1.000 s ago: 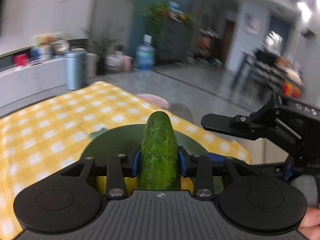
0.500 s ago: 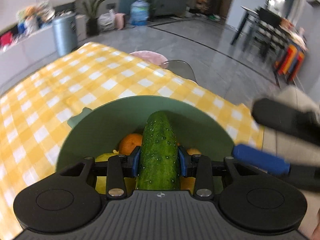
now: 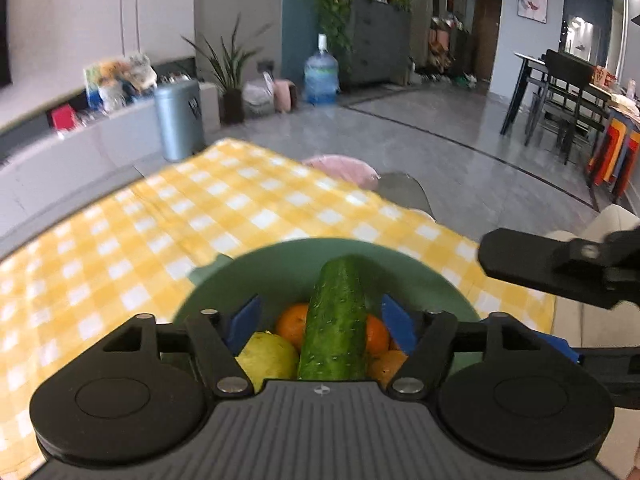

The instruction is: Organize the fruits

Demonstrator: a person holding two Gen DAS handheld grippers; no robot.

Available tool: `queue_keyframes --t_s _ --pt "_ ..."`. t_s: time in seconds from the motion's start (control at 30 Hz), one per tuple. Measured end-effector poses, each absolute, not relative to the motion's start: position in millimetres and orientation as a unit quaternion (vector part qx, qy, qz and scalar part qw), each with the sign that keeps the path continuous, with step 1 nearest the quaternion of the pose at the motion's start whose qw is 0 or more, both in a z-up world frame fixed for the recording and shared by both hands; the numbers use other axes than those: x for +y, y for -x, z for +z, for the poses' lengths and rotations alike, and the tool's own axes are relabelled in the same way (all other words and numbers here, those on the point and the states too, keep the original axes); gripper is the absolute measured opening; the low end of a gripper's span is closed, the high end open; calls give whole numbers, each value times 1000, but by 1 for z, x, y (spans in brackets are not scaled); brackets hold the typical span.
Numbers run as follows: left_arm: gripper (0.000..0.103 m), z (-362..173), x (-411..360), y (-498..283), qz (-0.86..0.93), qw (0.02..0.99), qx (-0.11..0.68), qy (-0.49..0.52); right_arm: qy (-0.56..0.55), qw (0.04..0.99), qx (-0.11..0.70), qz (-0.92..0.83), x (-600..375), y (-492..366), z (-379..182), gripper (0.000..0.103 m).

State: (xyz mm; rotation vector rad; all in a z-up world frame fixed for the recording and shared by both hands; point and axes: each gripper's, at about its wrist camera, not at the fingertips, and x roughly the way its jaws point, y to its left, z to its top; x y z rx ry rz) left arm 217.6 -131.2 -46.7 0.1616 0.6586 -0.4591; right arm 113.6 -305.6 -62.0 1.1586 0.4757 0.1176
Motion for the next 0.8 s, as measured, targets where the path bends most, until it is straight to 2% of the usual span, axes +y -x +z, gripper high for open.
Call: queue_keyframes --t_s 0.1,0.2,0.27,0.33,0.43,0.57,0.8 --pt "88 -36 -133 -207 -221 918 318 -82 -534 815 218 50 -304 -111 -59 64" --pt "90 -25 -133 -194 -203 926 310 -77 -522 828 202 32 -305 -104 -51 72" --pt "90 -17 -133 -181 -174 934 302 -82 -506 841 192 25 -306 -99 -42 73" --pt "90 -11 -134 -170 -140 940 299 -80 -489 852 186 26 -305 -97 -34 81" --pt "90 -5 -131 -153 -133 944 295 -64 -464 864 189 44 -303 -94 -22 81" --pt "90 -4 -124 -136 -111 938 328 -28 -415 887 197 42 -306 -83 -2 81" --pt "93 6 -110 -99 -87 937 335 37 -255 923 289 -4 -297 -67 20 81"
